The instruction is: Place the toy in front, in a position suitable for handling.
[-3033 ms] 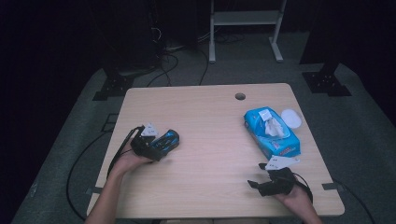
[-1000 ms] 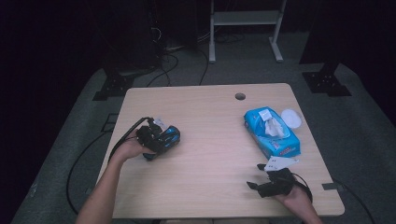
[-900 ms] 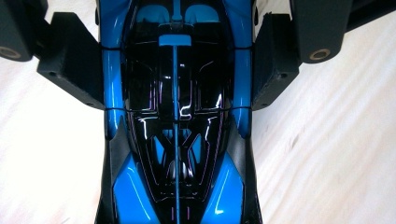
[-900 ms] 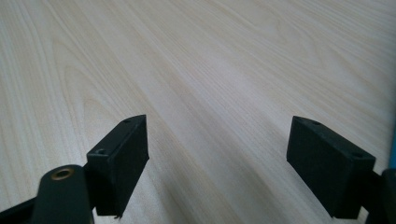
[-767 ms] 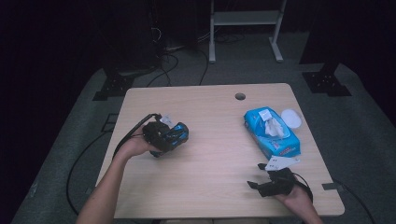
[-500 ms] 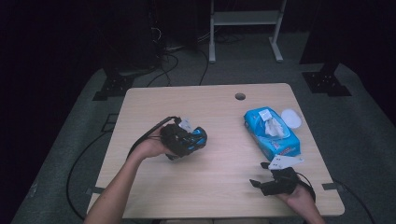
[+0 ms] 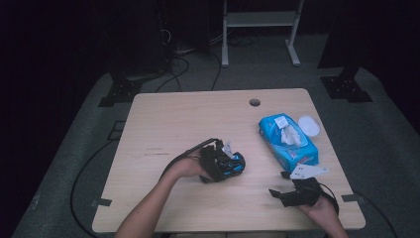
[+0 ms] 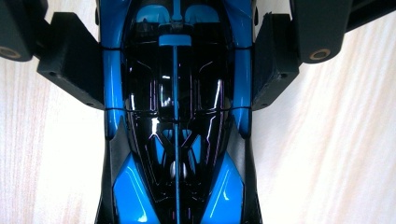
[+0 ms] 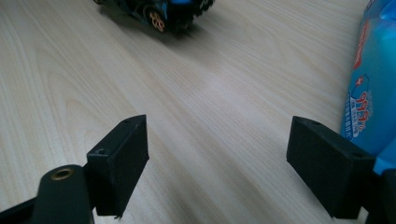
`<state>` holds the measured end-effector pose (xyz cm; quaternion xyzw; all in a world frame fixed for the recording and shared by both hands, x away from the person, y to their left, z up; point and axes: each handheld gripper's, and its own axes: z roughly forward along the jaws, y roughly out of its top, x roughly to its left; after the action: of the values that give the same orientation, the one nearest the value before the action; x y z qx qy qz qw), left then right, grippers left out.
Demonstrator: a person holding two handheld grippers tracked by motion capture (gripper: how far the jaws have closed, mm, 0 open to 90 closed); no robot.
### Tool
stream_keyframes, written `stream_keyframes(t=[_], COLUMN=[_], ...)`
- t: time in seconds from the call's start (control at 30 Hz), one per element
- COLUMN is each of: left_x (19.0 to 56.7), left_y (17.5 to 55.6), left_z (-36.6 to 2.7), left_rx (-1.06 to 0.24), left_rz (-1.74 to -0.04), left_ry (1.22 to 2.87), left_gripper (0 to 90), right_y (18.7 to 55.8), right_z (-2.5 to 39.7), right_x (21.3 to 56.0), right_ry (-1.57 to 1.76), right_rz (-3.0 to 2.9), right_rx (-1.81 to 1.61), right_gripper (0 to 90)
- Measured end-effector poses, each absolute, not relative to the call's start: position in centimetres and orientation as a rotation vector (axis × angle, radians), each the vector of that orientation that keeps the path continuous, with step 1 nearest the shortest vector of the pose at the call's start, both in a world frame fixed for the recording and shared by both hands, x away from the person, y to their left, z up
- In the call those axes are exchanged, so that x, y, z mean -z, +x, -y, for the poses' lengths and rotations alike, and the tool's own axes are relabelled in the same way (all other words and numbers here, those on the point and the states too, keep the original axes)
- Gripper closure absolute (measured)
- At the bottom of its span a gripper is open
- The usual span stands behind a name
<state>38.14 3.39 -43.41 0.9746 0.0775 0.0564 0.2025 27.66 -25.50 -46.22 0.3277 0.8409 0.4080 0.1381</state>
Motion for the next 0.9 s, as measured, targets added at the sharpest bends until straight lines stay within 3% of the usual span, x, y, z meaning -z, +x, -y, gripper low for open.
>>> stream_keyframes(t=[0.63, 0.73, 0.9], left_x=[45.0, 44.7, 44.3], left_y=[38.1, 37.9, 37.0], left_z=[-3.3, -3.8, -5.6], left_rx=[-0.095, -0.112, -0.157], left_rz=[-0.245, -0.249, -0.282], left_ry=[2.669, 2.636, 2.528], left_gripper=[26.9, 19.5, 15.0], right_y=[27.7, 27.7, 27.4], right_z=[25.3, 25.3, 25.4], right_x=[46.4, 46.2, 44.2], right_ry=[0.945, 0.938, 0.906], right_rz=[-2.442, -2.424, -2.318], right_rx=[-1.17, -1.17, -1.176], right_gripper=[19.8, 19.8, 20.8])
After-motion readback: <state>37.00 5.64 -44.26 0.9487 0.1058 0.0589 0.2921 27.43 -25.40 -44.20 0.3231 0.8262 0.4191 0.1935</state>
